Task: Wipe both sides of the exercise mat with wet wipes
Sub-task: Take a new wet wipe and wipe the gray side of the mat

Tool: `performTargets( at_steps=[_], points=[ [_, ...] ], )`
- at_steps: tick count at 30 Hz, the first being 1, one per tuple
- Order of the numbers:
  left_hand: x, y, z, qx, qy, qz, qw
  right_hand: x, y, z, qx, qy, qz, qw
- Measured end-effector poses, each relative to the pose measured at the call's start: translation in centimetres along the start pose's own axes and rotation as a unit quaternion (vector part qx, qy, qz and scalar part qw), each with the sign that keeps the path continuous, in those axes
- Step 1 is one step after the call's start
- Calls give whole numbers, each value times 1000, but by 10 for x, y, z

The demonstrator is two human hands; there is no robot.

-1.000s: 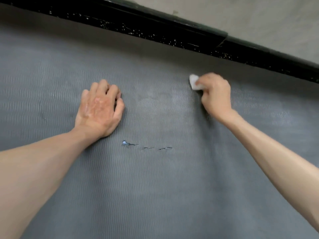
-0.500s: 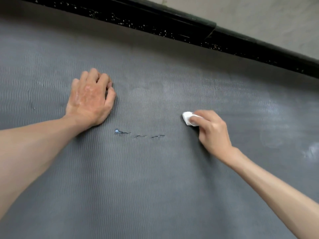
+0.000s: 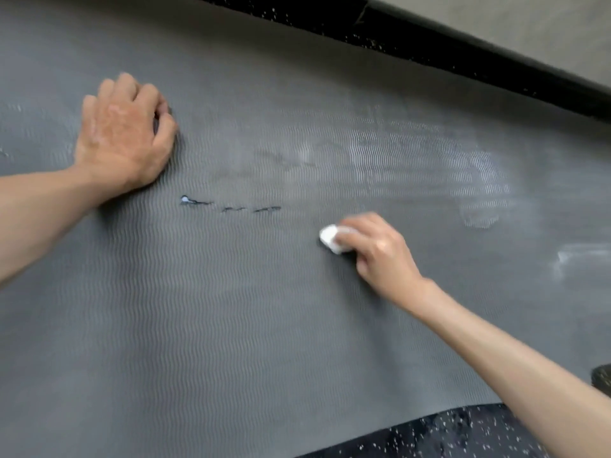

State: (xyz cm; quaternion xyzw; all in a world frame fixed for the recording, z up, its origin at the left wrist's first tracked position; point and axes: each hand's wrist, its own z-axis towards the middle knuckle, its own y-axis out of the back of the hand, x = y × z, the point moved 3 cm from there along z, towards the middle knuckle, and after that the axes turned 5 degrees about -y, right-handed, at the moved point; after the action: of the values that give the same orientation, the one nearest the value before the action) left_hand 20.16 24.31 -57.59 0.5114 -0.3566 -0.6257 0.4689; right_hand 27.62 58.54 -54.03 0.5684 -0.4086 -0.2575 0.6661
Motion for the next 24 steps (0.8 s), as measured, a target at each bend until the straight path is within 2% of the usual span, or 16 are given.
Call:
performTargets(
  at_steps=[3, 5, 10, 12, 16, 21, 24],
  points=[
    [1, 1, -1, -8, 6, -1, 1000, -2, -2, 26, -50, -50, -6, 997],
    [1, 3, -1, -9, 6, -1, 1000, 10, -6, -5, -66, -46, 5, 997],
    [0, 2, -2, -6, 6, 10, 1000, 50, -7, -117, -17, -25, 68, 997],
    [-2, 2, -2, -7, 3, 10, 1000, 44, -11, -108, -13, -47, 59, 997],
    [-1, 4, -3, -16, 4, 0, 1000, 46, -17, -101, -57, -102, 43, 992],
    [-1, 4, -4, -16, -1, 5, 1000, 89, -13, -190, 23, -63, 76, 995],
    [-2, 4, -5, -12, -1, 5, 1000, 86, -10, -190, 48, -58, 62, 995]
  ],
)
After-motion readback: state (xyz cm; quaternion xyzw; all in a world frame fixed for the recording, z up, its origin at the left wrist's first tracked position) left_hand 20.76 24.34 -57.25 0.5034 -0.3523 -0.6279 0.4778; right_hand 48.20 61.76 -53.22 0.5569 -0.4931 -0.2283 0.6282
